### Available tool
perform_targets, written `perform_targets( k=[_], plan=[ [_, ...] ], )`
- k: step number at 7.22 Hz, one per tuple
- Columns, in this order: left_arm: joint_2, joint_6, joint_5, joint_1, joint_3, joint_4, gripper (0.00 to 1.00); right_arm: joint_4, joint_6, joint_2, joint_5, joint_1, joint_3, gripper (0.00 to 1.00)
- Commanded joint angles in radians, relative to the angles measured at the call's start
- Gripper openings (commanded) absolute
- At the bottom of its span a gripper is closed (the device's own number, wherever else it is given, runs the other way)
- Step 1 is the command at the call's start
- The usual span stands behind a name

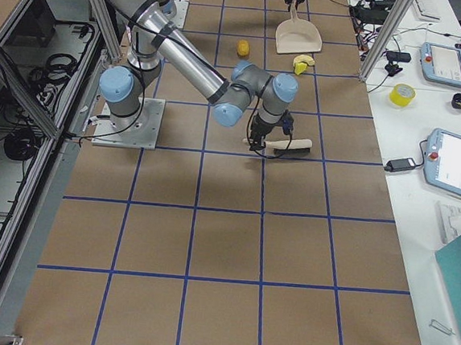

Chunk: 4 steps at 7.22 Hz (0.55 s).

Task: Sweep and dump trash into bin
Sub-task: 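Grasp the dustpan handle with the left gripper while the right grasps the brush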

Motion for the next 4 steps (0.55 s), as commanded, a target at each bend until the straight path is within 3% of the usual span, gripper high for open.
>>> perform_targets(
  k=[1,3,4],
  plan=[
    [-0.004,-0.002,0.002,-0.004,0.000,0.000,0.07,-0.002,0.001,-0.001,0.004,0.000,0.000,0.33],
    [-0.001,-0.002,0.002,-0.004,0.000,0.000,0.05,-0.001,-0.001,-0.010,0.009,0.000,0.000,0.00],
    [0.000,-0.002,0.002,-0.004,-0.001,0.000,0.05,0.001,-0.001,-0.027,0.009,0.000,-0.005,0.00]
  ],
)
